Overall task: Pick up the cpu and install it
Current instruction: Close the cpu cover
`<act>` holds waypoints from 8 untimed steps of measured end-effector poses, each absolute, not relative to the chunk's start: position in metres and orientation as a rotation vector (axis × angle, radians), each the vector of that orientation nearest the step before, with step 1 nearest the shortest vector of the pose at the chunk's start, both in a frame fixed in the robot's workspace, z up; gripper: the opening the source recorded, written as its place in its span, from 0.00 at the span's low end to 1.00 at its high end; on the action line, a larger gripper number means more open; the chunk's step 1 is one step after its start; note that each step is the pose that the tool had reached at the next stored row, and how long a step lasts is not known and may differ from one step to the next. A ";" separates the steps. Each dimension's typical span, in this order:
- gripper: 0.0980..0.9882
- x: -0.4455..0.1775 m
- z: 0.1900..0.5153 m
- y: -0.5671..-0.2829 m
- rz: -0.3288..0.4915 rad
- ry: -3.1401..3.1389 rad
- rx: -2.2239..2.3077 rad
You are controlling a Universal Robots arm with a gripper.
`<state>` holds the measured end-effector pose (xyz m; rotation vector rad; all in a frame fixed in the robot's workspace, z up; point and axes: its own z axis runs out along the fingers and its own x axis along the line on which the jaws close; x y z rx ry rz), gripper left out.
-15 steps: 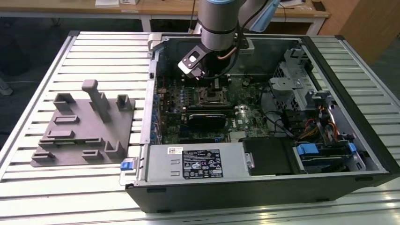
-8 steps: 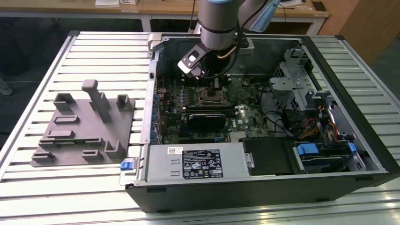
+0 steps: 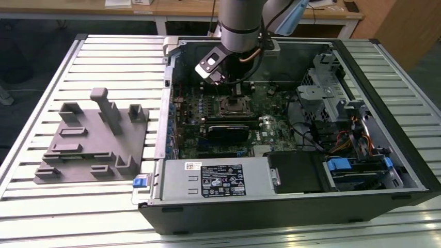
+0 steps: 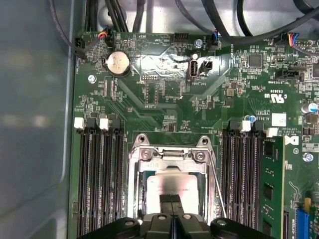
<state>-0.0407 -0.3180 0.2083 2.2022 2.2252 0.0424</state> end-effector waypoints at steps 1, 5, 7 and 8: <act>0.01 -0.042 0.208 -0.318 0.042 2.225 2.202; 0.01 -0.048 0.208 -0.318 0.042 2.225 2.202; 0.01 -0.050 0.208 -0.318 0.042 2.225 2.202; 0.01 -0.050 0.208 -0.318 0.043 2.225 2.202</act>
